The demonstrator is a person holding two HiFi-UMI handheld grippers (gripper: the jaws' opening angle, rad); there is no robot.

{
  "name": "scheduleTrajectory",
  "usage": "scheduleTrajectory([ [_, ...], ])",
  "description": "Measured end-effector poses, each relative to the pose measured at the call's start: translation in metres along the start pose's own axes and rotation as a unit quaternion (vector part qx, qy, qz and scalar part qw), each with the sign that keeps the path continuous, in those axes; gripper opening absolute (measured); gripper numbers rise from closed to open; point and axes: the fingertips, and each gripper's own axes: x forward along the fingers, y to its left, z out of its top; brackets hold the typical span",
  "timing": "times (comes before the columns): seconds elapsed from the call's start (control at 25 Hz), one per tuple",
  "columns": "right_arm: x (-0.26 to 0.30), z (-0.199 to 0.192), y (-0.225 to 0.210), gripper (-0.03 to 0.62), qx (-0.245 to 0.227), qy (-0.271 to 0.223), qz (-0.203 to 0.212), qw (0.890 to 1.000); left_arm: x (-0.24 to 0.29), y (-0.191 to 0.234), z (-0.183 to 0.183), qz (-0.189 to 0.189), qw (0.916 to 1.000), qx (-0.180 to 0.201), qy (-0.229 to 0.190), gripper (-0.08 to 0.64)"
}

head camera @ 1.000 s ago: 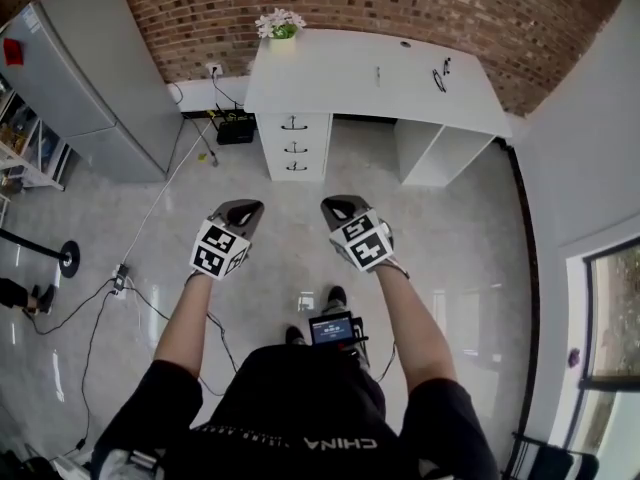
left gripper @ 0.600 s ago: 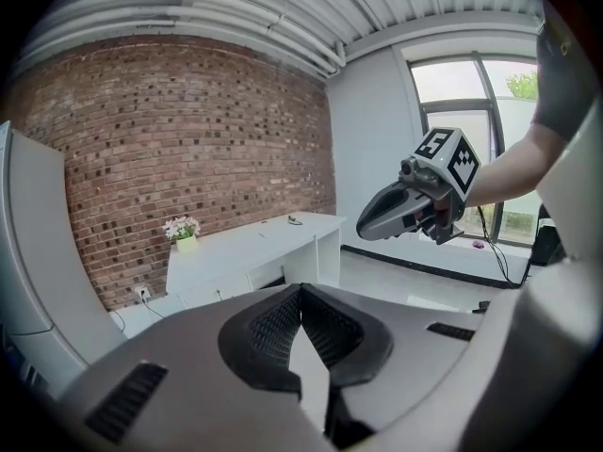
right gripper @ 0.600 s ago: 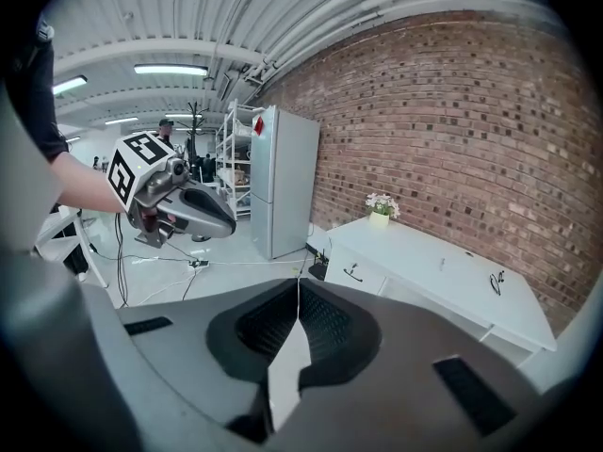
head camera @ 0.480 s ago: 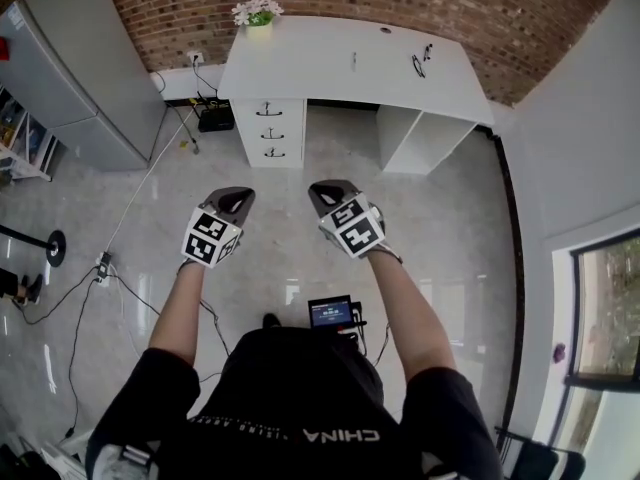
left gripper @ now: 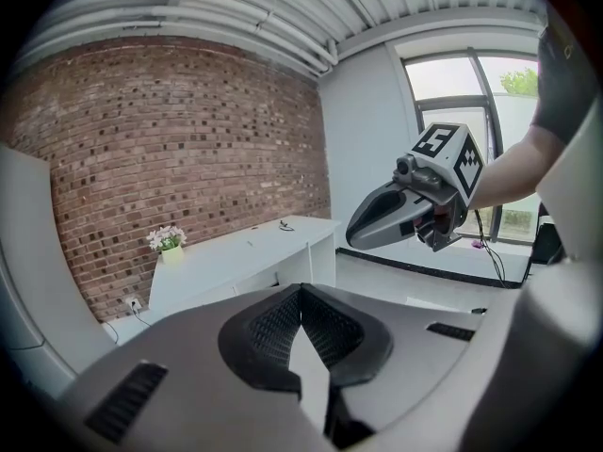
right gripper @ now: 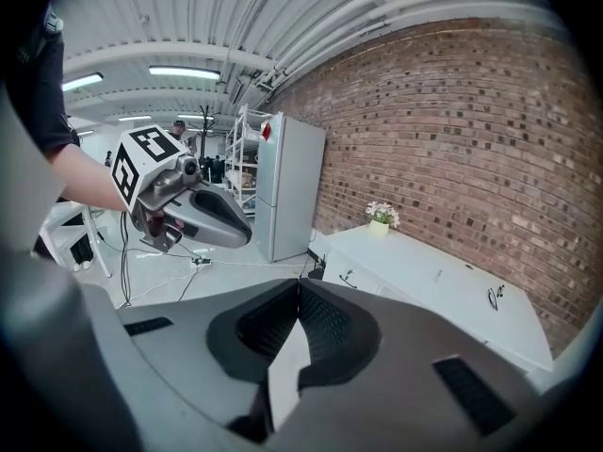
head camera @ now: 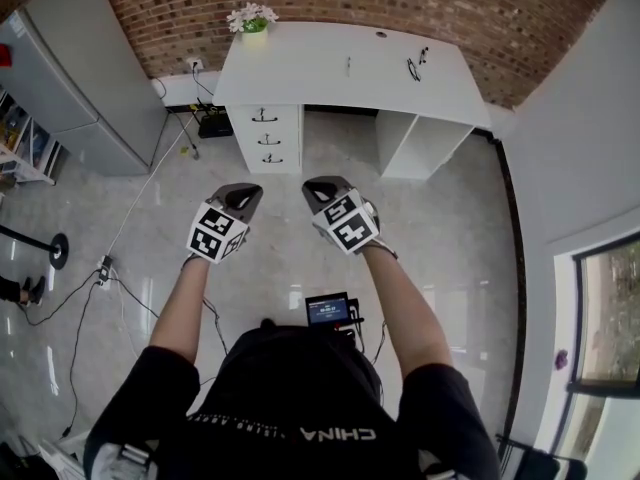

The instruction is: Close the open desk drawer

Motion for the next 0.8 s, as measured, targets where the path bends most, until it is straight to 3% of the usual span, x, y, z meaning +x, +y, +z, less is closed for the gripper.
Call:
scheduleTrajectory([
  [0.28, -0.002, 0.004, 0.002, 0.016, -0.001, -0.005, 0.000, 1.000, 0.002, 0.002, 0.006, 0.011, 0.9999, 0.006, 0.000, 0.012],
  [0.48, -0.006, 0.006, 0.003, 0.016, 0.001, -0.006, -0.004, 1.000, -0.003, -0.002, 0.013, -0.003, 0.9998, -0.010, -0.016, 0.012],
  [0.8, -0.020, 0.004, 0.007, 0.016, 0.000, -0.003, -0.004, 1.000, -0.007, -0.016, 0.015, -0.012, 0.9999, 0.004, -0.007, 0.012],
])
